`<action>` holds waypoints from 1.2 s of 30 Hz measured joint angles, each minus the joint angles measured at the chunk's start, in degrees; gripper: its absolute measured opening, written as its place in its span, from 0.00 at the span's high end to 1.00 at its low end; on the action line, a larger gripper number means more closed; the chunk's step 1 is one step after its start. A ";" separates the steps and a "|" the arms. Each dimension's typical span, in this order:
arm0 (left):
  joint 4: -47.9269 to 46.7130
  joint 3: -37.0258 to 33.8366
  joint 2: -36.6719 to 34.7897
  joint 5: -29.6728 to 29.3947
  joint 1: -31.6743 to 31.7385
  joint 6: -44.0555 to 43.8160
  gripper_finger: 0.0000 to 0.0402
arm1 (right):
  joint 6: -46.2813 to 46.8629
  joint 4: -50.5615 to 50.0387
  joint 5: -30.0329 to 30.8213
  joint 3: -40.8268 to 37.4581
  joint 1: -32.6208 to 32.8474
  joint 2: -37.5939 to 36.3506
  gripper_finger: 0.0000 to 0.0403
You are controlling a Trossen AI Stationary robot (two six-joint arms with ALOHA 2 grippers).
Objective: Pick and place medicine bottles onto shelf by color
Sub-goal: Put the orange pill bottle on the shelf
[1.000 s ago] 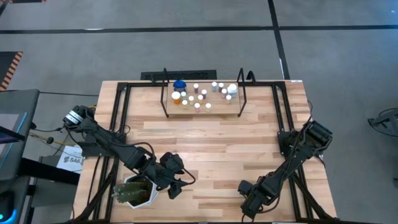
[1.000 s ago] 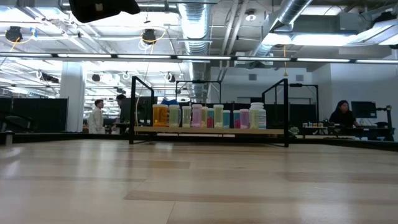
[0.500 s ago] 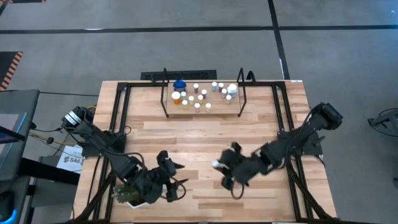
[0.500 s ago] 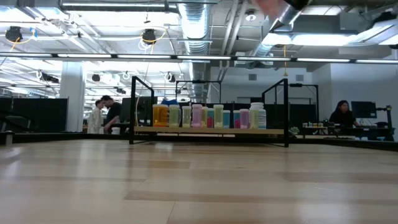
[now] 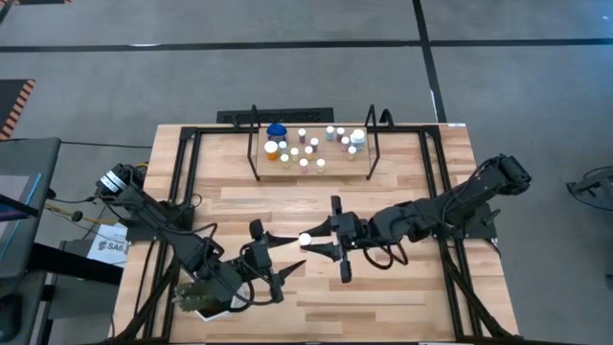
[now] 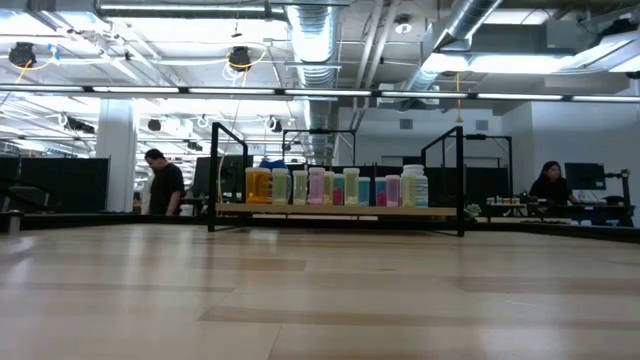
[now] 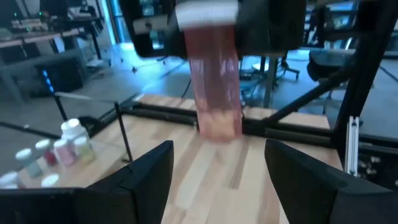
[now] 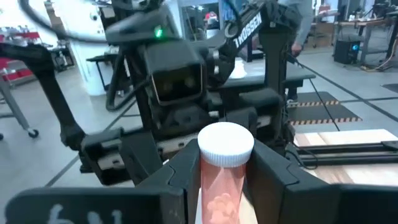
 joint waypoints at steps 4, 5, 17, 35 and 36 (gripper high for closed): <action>3.91 0.00 0.00 1.16 0.87 3.83 0.40 | -0.70 -0.48 -0.97 -0.04 -0.55 0.00 0.69; 4.63 0.00 0.00 1.67 1.09 4.74 0.40 | -1.41 -0.37 -1.22 -0.04 -0.55 0.00 0.69; 7.61 0.00 0.02 6.05 3.17 5.86 0.51 | -1.75 -0.20 -1.84 -0.04 -0.55 0.00 0.69; 9.13 -0.02 0.05 7.98 3.17 6.42 0.81 | -3.70 -3.70 -2.33 0.67 0.33 0.00 0.62; 9.23 -0.02 0.07 8.22 3.16 6.24 0.81 | -3.65 -6.74 -2.75 1.42 0.33 -0.02 0.60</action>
